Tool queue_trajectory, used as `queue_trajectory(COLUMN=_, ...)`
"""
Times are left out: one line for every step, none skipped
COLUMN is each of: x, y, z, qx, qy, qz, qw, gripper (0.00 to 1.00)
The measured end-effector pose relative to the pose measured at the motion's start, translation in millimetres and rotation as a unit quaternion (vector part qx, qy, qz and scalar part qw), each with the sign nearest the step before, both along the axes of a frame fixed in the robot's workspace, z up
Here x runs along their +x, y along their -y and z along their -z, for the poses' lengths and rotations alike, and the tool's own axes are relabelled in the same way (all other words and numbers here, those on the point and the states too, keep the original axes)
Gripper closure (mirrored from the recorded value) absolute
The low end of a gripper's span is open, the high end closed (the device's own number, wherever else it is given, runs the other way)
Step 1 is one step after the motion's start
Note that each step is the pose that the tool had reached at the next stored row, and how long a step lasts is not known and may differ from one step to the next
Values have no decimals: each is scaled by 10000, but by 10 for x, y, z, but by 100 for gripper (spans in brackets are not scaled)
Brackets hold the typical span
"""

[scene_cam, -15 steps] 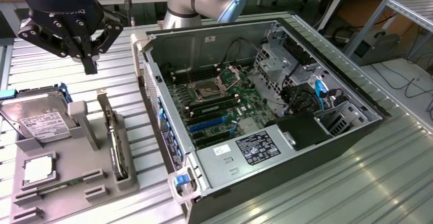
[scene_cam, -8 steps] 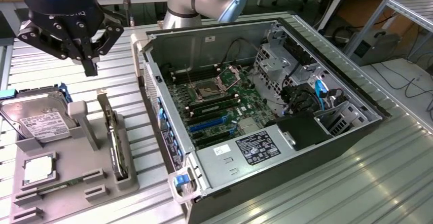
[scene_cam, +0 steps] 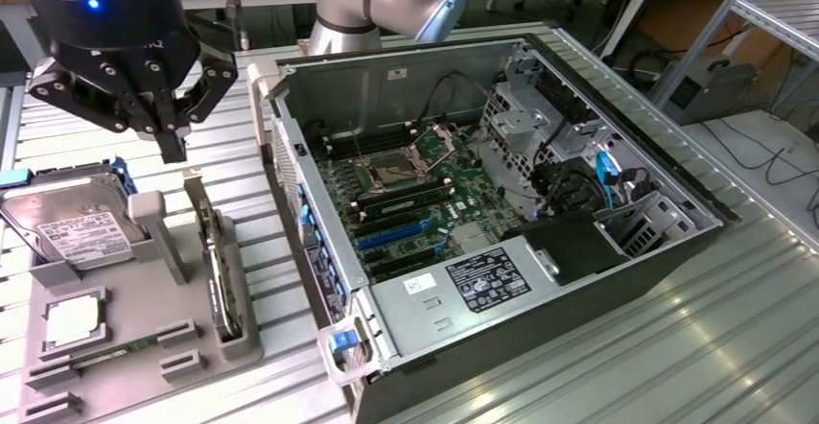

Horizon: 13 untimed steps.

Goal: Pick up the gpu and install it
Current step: 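Reach for the gpu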

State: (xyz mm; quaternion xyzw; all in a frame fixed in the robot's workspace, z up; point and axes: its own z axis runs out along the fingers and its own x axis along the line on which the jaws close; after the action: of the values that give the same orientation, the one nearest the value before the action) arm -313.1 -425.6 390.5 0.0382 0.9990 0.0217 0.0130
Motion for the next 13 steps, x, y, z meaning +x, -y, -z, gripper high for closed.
queue_trajectory(x=-2, y=19, z=0, qx=0, qy=0, qz=0, qw=10000, gripper=89)
queue_trajectory(x=-4, y=40, z=0, qx=0, qy=0, qz=0, qw=10000, gripper=89)
queue_trajectory(x=-6, y=57, z=0, qx=0, qy=0, qz=0, qw=10000, gripper=89)
queue_trajectory(x=-8, y=74, z=1, qx=0, qy=1, qz=0, qw=10000, gripper=89)
queue_trajectory(x=-10, y=91, z=1, qx=0, qy=1, qz=-1, qw=10000, gripper=89)
queue_trajectory(x=-14, y=119, z=0, qx=0, qy=0, qz=0, qw=10000, gripper=89)
queue_trajectory(x=-17, y=148, z=0, qx=0, qy=0, qz=0, qw=10000, gripper=89)
queue_trajectory(x=-21, y=172, z=1, qx=0, qy=0, qz=0, qw=10000, gripper=89)
queue_trajectory(x=-24, y=198, z=1, qx=0, qy=1, qz=0, qw=10000, gripper=89)
queue_trajectory(x=-28, y=229, z=1, qx=0, qy=1, qz=0, qw=10000, gripper=89)
queue_trajectory(x=-31, y=248, z=1, qx=0, qy=0, qz=0, qw=10000, gripper=89)
queue_trajectory(x=-34, y=273, z=1, qx=0, qy=0, qz=0, qw=10000, gripper=89)
queue_trajectory(x=-37, y=291, z=1, qx=0, qy=0, qz=0, qw=10000, gripper=89)
